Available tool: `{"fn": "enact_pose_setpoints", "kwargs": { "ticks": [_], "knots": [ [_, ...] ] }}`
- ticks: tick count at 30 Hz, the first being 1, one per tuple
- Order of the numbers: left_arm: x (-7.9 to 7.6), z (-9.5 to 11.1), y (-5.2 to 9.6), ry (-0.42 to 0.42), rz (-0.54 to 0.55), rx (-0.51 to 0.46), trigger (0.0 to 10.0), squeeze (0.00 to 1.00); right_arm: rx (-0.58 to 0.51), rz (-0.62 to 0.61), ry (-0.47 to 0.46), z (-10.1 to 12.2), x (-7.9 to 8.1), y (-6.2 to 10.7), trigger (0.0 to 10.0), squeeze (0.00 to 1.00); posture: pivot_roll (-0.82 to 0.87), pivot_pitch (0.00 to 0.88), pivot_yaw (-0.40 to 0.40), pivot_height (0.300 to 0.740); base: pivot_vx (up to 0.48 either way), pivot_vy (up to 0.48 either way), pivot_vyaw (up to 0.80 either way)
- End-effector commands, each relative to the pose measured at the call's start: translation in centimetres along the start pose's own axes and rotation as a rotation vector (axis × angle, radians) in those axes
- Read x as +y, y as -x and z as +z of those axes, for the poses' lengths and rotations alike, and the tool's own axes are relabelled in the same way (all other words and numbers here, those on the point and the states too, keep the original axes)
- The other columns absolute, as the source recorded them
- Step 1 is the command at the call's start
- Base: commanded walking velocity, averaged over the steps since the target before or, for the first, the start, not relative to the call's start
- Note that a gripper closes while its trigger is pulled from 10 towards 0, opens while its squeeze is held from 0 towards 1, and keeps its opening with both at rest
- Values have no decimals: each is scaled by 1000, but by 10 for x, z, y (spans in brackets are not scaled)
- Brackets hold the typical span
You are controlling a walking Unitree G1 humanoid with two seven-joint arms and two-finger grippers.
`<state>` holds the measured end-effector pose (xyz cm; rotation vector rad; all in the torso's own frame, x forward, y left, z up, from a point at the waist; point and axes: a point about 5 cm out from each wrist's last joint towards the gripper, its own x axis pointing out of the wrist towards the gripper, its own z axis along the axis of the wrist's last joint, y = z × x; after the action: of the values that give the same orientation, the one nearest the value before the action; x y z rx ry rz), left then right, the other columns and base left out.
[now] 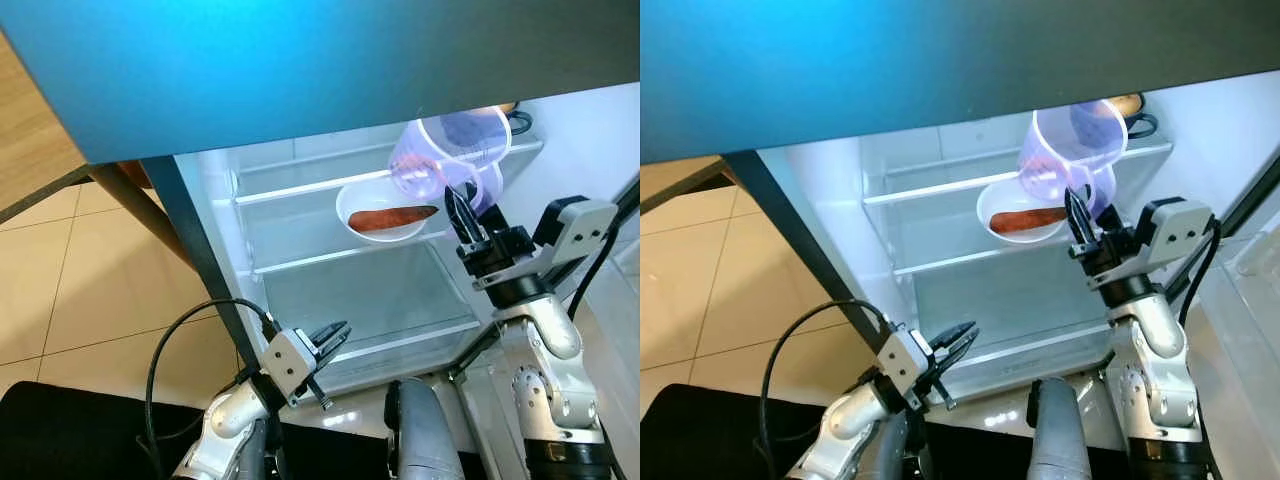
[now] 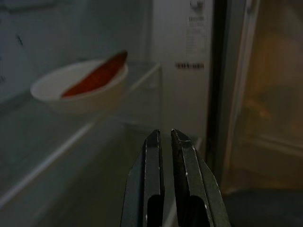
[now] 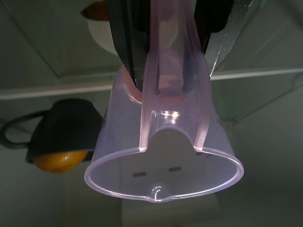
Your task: Restocking fridge
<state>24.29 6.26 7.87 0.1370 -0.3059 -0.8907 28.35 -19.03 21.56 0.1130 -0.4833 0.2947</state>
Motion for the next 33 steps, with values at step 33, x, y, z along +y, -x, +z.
{"fn": "enact_pose_setpoints", "kwargs": {
  "ticks": [33],
  "knots": [
    [2, 25, -19, 26, 46, -107, 10000, 0, 102, -25, 117, -27, -14, -73, 10000, 0, -109, 199, 65, 587, 0, 0, 0]
  ]
}}
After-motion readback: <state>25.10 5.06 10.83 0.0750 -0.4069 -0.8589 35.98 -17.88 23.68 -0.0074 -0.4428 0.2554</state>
